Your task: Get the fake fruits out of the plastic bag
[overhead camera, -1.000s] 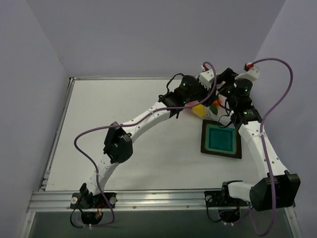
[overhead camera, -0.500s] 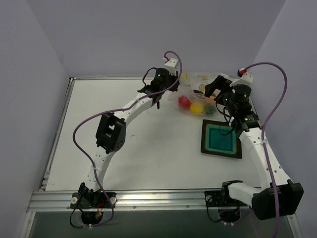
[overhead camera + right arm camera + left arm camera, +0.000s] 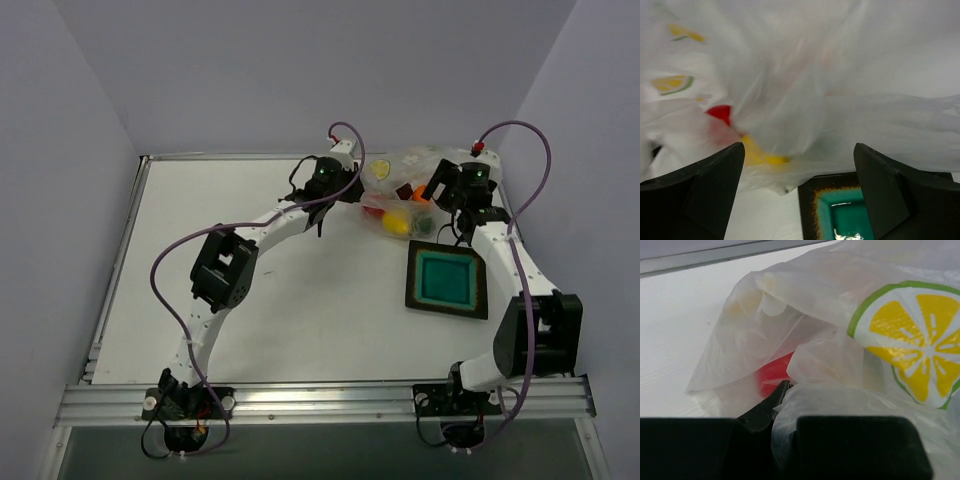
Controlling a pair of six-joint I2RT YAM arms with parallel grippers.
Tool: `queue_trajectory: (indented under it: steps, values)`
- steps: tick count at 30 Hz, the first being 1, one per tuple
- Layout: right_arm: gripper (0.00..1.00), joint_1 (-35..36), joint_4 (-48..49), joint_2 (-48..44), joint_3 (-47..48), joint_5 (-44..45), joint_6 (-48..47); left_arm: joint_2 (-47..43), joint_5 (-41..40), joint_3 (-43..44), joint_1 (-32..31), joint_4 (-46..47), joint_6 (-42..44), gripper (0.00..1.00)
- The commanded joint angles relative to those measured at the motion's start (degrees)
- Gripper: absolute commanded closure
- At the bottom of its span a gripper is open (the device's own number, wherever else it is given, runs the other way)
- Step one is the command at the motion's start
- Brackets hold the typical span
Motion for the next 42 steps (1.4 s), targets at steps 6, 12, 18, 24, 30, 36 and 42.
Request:
queue_trajectory:
  steps: [6, 12, 18, 24, 30, 36, 42]
  values:
    - [0.15, -8.45, 4.26, 18.12, 10.30, -0.78, -1.15, -5.46, 2.27, -4.96, 0.15, 7.54, -6.01, 0.98]
    - [0.77, -9.51, 11.02, 25.79, 15.59, -10.97, 1.66, -2.04, 3.41, -1.20, 0.24, 4.31, -6.11, 0.98]
    - [1.00, -10.39, 10.52, 22.47, 19.63, -2.75, 1.49, -2.28, 5.34, 4.09, 0.33, -0.01, -4.87, 0.98]
    - [1.00, -10.48, 10.60, 16.39, 14.47, 2.20, 1.31, -8.17, 7.10, -2.65, -0.03, 5.95, -10.57, 0.98]
    - [1.00, -12.58, 12.00, 27.11, 13.04, -2.71, 5.53, -5.90, 9.21, -12.51, -0.55, 10.97, -18.40, 0.98]
    - [0.97, -12.68, 12.36, 26.59, 15.24, -1.23, 4.22, -7.21, 7.37, -18.05, -1.52, 13.96, -18.23, 0.97]
    - [0.34, -12.85, 8.41, 20.98, 12.79, -1.04, 4.03, -7.74, 7.81, -21.48, -2.83, 18.43, -20.52, 0.98]
